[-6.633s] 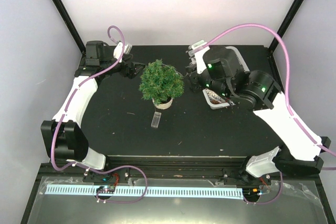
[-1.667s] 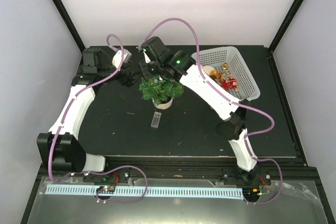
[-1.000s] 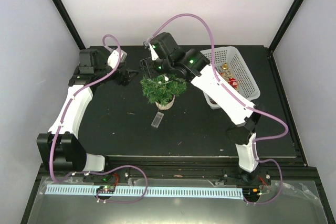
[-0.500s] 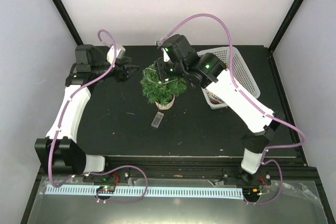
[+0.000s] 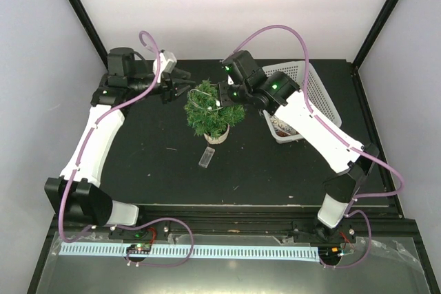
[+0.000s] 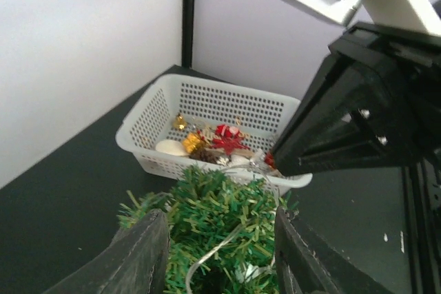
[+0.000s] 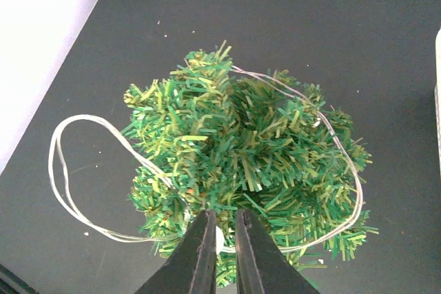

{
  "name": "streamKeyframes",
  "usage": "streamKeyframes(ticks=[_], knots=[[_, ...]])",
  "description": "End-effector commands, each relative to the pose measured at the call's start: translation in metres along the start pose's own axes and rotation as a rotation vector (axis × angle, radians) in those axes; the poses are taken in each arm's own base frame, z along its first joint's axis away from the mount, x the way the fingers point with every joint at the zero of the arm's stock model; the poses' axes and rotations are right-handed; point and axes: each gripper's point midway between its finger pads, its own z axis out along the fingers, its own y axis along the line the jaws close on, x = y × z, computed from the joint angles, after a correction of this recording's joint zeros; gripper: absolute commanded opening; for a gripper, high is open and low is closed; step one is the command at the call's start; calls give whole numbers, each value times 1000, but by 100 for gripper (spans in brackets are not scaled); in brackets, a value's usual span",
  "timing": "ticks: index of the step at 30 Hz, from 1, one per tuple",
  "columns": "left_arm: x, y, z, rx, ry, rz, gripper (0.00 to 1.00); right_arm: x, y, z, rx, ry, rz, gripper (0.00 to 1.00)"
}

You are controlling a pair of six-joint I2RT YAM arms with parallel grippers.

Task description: Decorate the small christmas tree

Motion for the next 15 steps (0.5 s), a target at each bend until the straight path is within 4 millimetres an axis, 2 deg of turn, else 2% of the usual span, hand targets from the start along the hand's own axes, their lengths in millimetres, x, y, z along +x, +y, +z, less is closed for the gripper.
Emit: streamKeyframes(ticks=[1, 6, 11, 15], knots=[[13, -8, 13, 65, 43, 1, 42, -14, -1, -18, -40, -58, 57, 12], [39, 0, 21, 50, 90, -22, 35, -19, -2, -19, -58, -65, 69, 12], [66, 6, 27, 41, 142, -47, 20, -24, 9, -20, -114, -58, 56, 12], [80, 9, 30, 44, 164, -69, 16, -22, 14, -16, -135, -42, 46, 13]])
